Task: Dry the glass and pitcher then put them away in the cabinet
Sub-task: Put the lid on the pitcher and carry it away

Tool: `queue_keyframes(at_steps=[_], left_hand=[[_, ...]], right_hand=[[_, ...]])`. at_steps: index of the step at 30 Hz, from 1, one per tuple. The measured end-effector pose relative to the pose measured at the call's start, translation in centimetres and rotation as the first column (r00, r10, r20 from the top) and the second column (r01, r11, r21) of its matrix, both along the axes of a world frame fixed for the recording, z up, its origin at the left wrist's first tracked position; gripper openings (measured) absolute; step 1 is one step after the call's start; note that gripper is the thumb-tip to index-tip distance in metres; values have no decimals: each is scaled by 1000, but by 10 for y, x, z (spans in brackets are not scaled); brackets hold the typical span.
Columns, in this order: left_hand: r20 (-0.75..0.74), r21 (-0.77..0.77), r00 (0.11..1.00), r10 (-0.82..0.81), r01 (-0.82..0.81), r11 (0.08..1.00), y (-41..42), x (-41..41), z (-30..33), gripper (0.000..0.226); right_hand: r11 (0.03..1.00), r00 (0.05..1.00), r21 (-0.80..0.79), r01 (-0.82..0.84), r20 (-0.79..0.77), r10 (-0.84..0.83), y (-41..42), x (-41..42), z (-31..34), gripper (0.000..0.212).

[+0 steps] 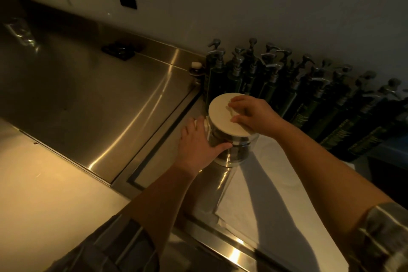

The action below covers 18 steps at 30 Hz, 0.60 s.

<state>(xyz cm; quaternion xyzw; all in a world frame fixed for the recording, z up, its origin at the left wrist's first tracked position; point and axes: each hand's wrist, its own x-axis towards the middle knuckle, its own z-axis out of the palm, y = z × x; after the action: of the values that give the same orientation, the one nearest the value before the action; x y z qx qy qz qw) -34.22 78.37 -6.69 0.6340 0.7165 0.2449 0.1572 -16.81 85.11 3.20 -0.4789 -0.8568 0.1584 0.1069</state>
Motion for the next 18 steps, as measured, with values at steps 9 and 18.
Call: queue_keyframes(at_steps=[9, 18], left_hand=[[-12, -31, 1000, -4, 4, 1000, 0, 1, 1, 119], [47, -61, 999, 0, 3, 998, 4, -1, 0, 116]], right_hand=[[993, 975, -42, 110, -189, -116, -13, 5, -6, 74], [870, 628, -382, 312, -605, -490, -58, 12, -60, 145]])
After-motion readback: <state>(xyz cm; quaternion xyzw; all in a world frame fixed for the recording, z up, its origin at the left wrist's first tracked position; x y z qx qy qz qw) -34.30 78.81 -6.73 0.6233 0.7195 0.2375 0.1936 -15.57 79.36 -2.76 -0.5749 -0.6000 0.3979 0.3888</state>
